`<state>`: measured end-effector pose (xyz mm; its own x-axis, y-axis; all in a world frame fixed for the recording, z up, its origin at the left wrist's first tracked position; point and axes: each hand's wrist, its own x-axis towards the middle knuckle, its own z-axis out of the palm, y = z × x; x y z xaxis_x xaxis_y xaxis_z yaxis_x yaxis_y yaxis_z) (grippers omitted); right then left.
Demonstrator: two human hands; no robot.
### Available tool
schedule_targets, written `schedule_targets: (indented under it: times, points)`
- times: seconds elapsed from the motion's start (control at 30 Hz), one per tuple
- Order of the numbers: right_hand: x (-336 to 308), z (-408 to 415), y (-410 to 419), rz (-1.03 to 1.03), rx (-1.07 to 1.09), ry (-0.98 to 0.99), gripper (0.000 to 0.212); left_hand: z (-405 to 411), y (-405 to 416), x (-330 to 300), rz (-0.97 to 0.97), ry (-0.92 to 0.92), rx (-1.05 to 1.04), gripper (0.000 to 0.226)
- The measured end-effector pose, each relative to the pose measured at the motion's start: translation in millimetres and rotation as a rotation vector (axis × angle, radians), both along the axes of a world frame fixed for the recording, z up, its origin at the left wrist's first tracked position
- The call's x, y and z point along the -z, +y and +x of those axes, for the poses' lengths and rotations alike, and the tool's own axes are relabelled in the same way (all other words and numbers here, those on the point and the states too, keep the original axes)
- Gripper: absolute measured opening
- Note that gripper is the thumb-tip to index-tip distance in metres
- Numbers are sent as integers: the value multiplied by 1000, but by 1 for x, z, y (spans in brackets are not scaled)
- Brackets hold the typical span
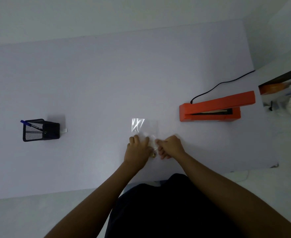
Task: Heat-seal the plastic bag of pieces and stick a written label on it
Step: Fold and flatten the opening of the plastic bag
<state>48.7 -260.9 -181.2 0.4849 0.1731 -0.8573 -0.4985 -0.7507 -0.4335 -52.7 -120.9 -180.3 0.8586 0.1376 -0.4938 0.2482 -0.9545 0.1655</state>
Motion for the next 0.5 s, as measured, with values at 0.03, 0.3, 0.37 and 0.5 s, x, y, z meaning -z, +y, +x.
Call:
schedule_targets:
  times: [0.03,0.3,0.37,0.5]
  points:
    - [1,0,-1,21,53,-59,48,-1,-3,-4,1,1,-13,48]
    - [0,6,5,386,296,-187,40,-4,-23,-14,42,110,16,89]
    - [-2,8,13,494,313,-55,40,-5,-27,-16,47,148,16,95]
    - [7,14,24,537,290,103,42,-7,-27,-16,60,163,19,98]
